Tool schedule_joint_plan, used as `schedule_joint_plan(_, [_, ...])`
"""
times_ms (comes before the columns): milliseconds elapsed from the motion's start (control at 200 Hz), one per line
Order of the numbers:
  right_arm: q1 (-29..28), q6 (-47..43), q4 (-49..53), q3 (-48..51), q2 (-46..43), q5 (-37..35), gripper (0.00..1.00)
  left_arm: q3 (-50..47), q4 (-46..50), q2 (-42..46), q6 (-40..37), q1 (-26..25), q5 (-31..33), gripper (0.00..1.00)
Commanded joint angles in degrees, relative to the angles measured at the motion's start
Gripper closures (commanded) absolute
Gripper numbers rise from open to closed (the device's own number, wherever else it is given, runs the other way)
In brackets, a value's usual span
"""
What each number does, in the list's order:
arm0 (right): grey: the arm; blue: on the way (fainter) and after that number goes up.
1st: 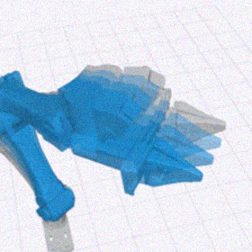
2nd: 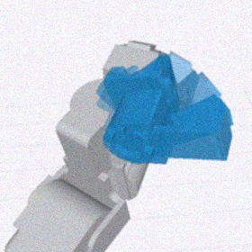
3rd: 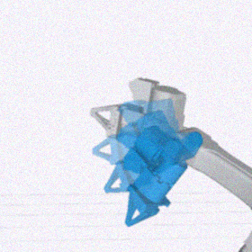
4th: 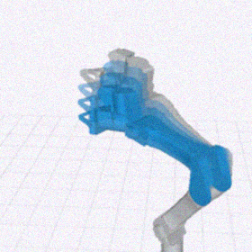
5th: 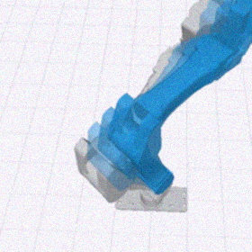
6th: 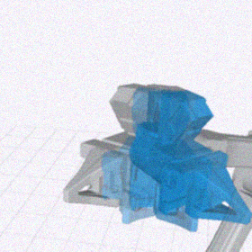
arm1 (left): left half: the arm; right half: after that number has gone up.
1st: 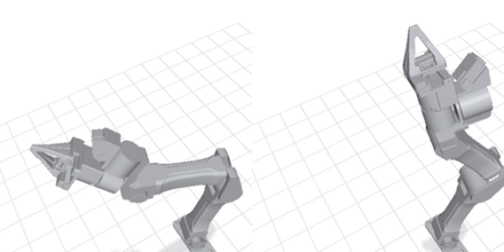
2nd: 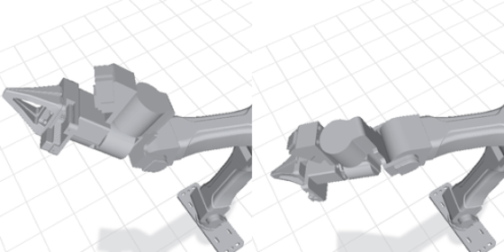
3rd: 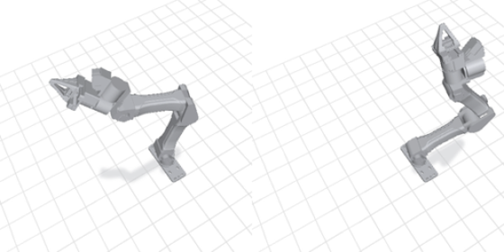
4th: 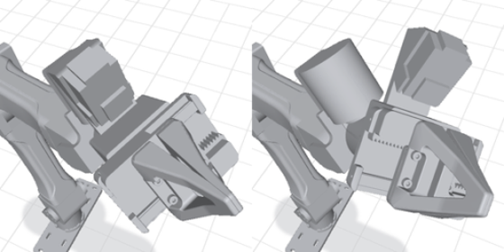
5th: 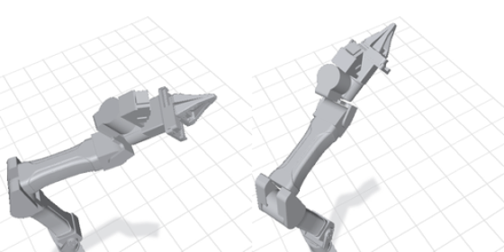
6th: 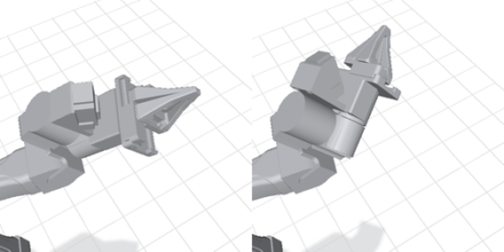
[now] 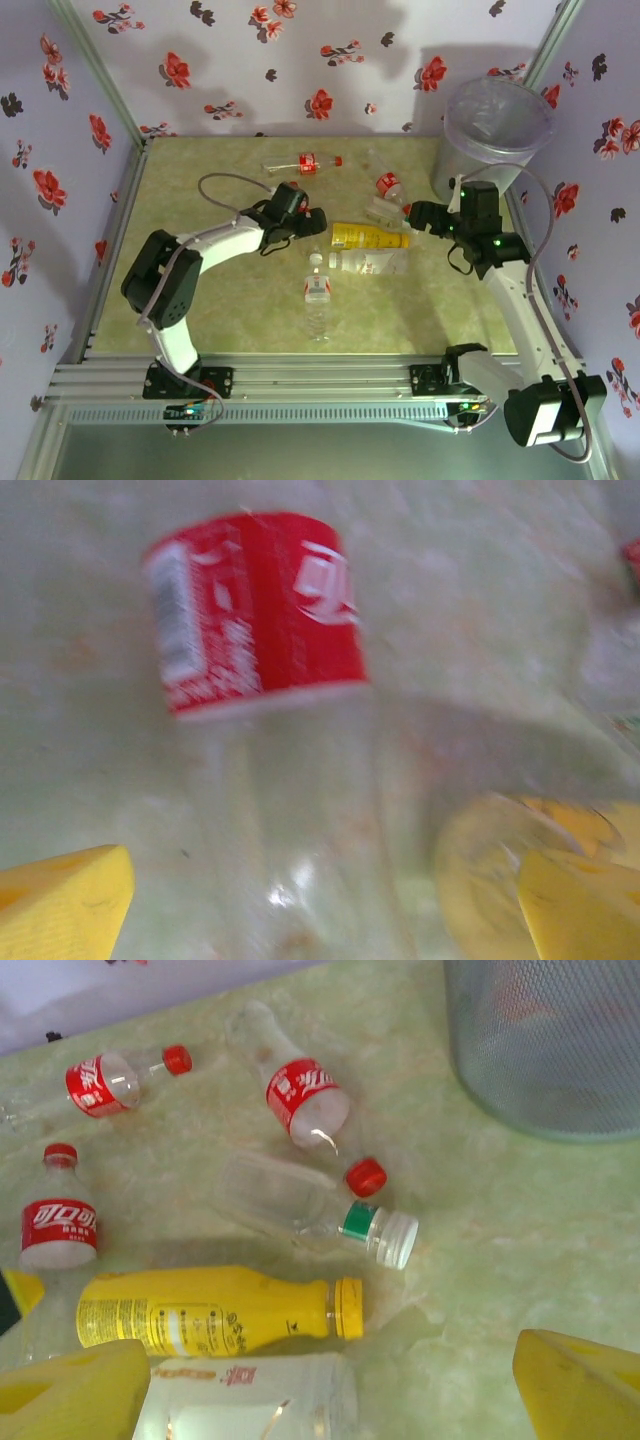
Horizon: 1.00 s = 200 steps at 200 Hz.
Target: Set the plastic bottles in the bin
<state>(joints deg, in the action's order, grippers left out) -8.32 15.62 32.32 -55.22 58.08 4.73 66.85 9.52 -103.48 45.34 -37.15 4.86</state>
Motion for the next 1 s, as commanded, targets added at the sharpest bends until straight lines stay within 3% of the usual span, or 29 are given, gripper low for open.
schedule_joint_plan(0, [-0.47, 1.25, 1.25, 0.92, -1.88, 1.15, 0.05, 3.02, -0.92, -3.95, 1.93, 1.43, 3.59, 0.05])
schedule_joint_plan(415, [-0.55, 4.31, -1.53, 0.12, 0.74, 4.87, 0.05, 5.31, 3.24, -6.78, -2.71, 1.53, 3.56, 0.36])
schedule_joint_plan(735, [-6.87, 14.81, -11.93, -2.58, 7.40, 11.87, 0.06, 3.18, -1.30, 0.40, -16.83, 1.54, -0.32, 0.40])
schedule_joint_plan(995, [-15.72, 24.89, -27.58, -7.44, 18.41, 14.05, 0.06, -8.01, -13.85, 12.51, -22.61, 1.54, -9.33, 0.41])
